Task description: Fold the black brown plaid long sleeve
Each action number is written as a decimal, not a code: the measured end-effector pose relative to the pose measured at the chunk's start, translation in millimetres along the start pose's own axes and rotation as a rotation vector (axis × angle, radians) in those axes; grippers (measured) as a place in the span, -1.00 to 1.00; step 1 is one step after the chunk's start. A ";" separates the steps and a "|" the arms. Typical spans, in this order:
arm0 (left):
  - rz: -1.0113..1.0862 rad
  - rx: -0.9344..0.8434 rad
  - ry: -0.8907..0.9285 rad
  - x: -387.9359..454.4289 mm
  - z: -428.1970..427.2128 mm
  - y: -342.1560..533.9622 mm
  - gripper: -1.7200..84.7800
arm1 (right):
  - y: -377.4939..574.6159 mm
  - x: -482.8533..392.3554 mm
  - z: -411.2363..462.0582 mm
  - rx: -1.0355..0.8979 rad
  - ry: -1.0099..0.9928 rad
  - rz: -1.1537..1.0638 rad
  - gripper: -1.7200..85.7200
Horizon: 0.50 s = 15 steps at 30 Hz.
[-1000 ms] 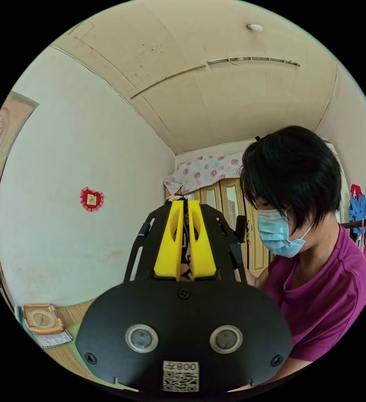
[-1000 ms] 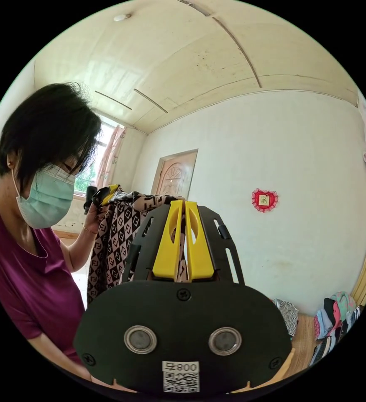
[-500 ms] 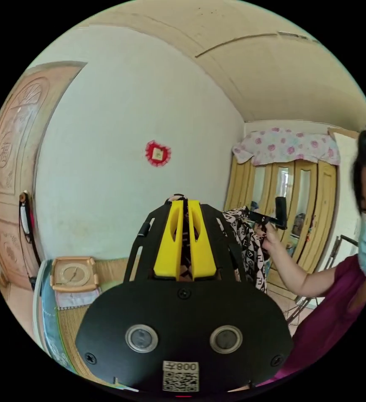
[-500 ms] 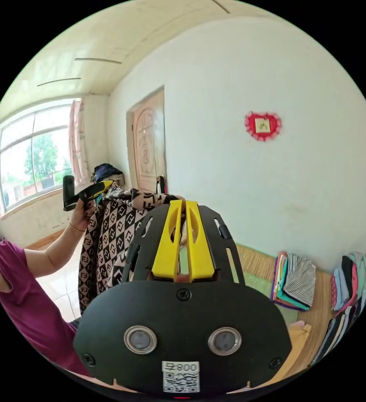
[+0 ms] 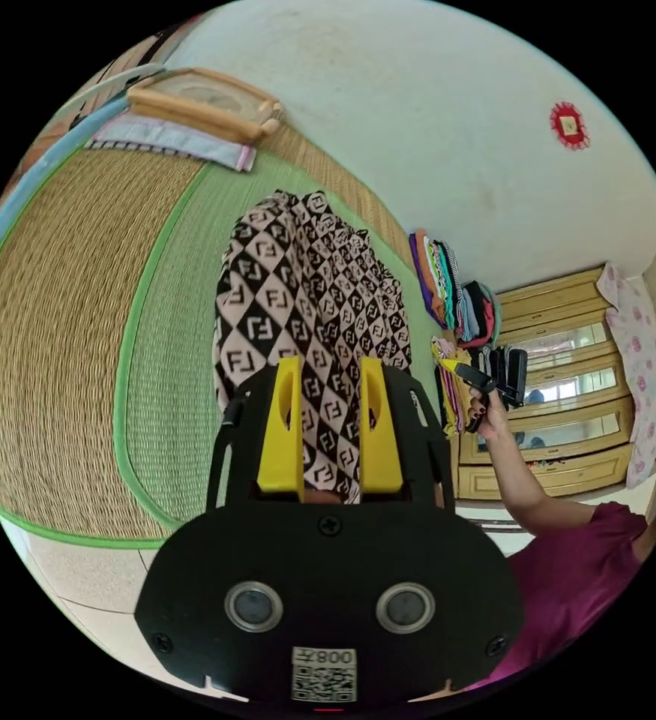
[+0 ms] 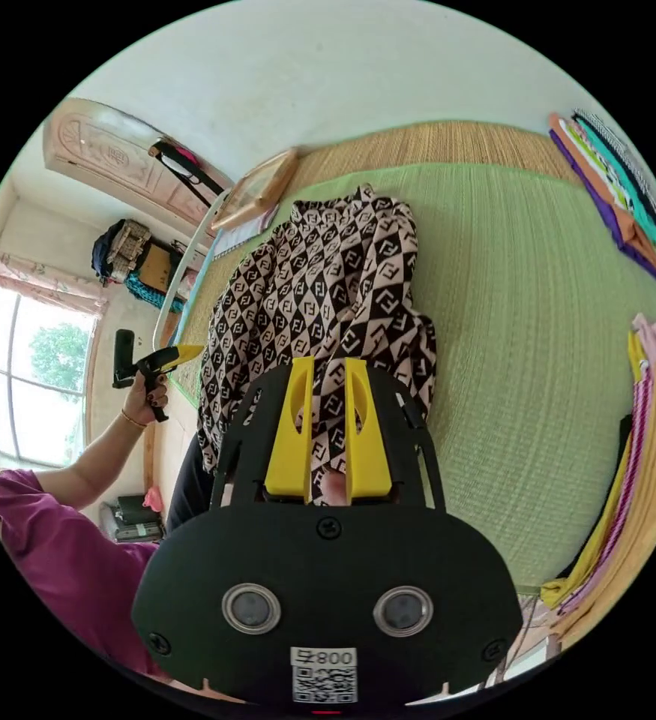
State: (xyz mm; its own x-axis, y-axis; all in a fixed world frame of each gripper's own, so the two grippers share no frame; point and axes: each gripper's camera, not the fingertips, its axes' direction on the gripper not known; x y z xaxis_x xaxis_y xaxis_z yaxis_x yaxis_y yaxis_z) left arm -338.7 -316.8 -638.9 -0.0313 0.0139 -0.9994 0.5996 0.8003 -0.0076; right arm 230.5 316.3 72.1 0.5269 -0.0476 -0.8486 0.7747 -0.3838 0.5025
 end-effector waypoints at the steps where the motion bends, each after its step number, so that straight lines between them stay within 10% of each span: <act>1: -0.005 -0.012 -0.022 -7.7 2.9 11.9 -0.67 | 4.6 -1.2 17.2 -0.008 -0.046 0.030 -0.79; 15: 0.003 -0.100 -0.174 -47.4 15.1 27.9 -0.88 | -2.7 -84.8 133.8 -0.130 -0.122 0.125 -0.92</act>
State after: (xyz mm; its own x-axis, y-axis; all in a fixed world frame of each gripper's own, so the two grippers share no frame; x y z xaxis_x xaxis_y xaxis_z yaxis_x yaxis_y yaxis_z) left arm -308.4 -304.2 -592.2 0.1143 -0.0810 -0.9901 0.5167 0.8561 -0.0104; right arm 137.0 198.0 120.7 0.5815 -0.2019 -0.7881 0.7488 -0.2459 0.6155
